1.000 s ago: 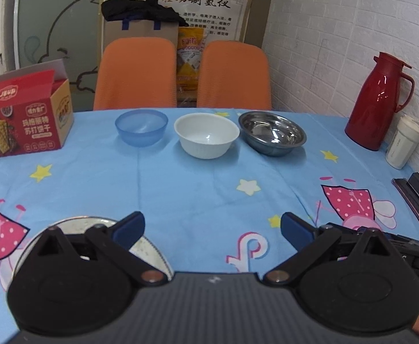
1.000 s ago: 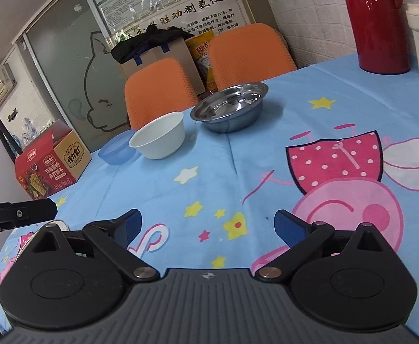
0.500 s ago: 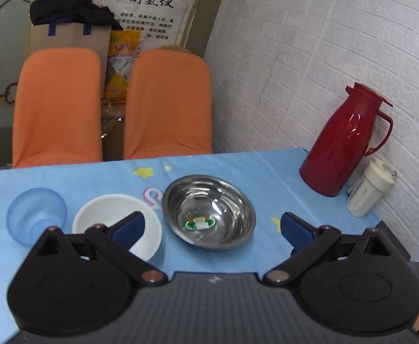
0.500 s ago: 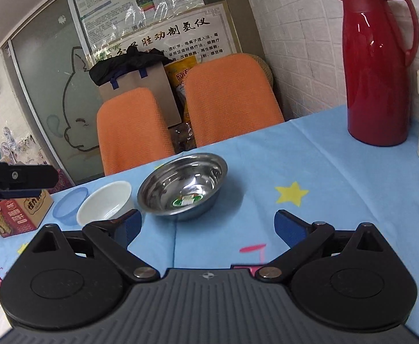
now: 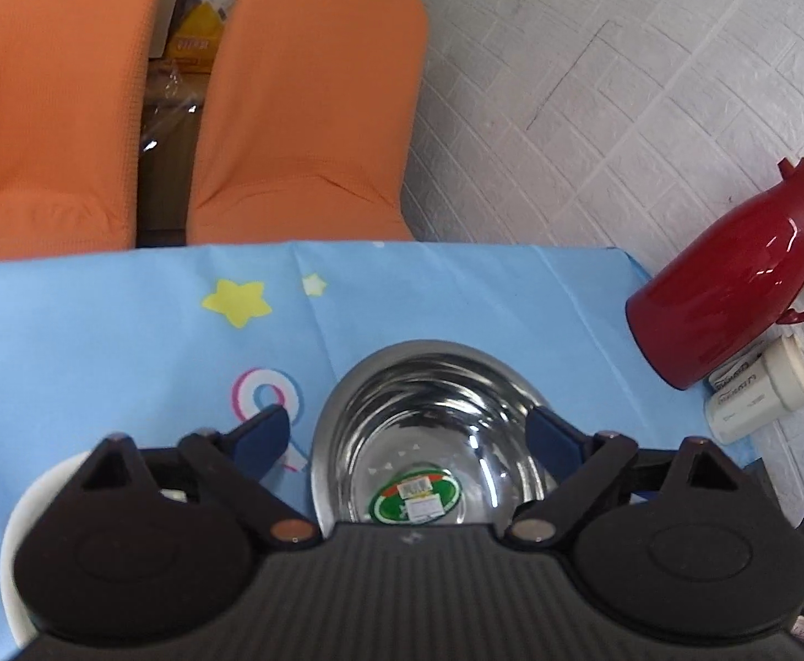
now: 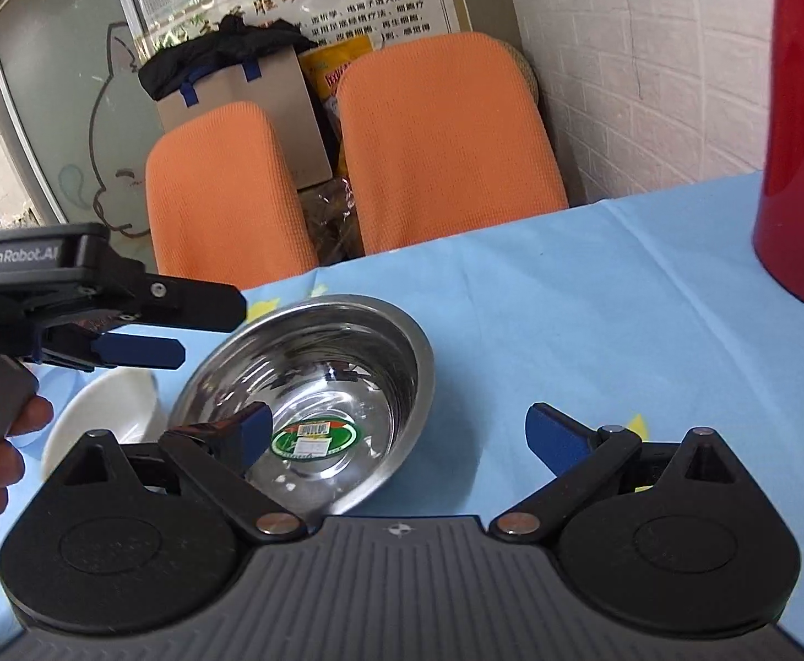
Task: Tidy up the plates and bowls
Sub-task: 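Close the left tool on the steel bowl rim while the right tool grips it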
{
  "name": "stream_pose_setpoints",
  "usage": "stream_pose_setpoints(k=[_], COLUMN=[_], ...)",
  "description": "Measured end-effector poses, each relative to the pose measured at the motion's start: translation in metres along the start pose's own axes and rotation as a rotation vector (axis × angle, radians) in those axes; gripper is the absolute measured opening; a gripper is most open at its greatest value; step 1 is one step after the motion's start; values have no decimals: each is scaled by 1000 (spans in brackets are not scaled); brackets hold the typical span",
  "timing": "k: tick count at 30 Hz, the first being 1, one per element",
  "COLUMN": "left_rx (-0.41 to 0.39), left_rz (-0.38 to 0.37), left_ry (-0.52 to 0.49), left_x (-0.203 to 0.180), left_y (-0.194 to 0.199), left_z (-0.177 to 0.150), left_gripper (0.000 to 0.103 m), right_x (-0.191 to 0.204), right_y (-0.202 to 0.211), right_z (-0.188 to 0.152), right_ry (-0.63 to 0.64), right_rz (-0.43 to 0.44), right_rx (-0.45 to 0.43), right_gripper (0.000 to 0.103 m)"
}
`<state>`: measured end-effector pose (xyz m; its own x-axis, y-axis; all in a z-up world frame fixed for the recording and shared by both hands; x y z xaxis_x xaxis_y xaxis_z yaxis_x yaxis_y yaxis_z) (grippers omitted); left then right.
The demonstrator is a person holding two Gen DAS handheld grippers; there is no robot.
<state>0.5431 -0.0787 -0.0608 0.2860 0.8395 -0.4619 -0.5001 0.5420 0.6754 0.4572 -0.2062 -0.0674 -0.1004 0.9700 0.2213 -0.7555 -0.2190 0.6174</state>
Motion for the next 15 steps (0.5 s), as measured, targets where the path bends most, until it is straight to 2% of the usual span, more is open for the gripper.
stream_pose_setpoints(k=[1, 3, 9, 11, 12, 13, 14, 15], left_rx=[14, 25, 53, 60, 70, 81, 87, 87], left_rz=[6, 39, 91, 106, 116, 122, 131, 140], left_ry=[-11, -34, -100, -120, -131, -129, -121, -119], left_x=[1, 3, 1, 1, 2, 3, 6, 7], left_y=[-5, -14, -26, -28, -29, -31, -33, -33], left_z=[-1, -2, -5, -7, -8, -10, -11, -11], left_gripper=[81, 78, 75, 66, 52, 43, 41, 37], right_x=[1, 3, 13, 12, 13, 13, 14, 17], right_y=[-4, -12, -18, -19, -20, -20, -19, -19], right_z=[0, -4, -12, -14, -14, -16, -16, -16], right_ry=[-1, -4, 24, 26, 23, 27, 43, 65], right_rz=[0, 2, 15, 13, 17, 22, 20, 10], right_rx=[6, 21, 34, 40, 43, 45, 40, 36], right_gripper=[103, 103, 103, 103, 103, 103, 99, 75])
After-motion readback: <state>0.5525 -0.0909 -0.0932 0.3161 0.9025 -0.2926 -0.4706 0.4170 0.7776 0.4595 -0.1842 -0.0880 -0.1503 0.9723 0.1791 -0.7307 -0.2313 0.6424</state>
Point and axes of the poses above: each gripper's, at about its wrist camera, not at the fingertips, and y roughly against the way its jaws point, x to its left, z to its top, the point moved 10 cm from there along -y, roughly the way its jaws point, and after that the axes turned 3 degrees about -z, right-handed, at the moved point
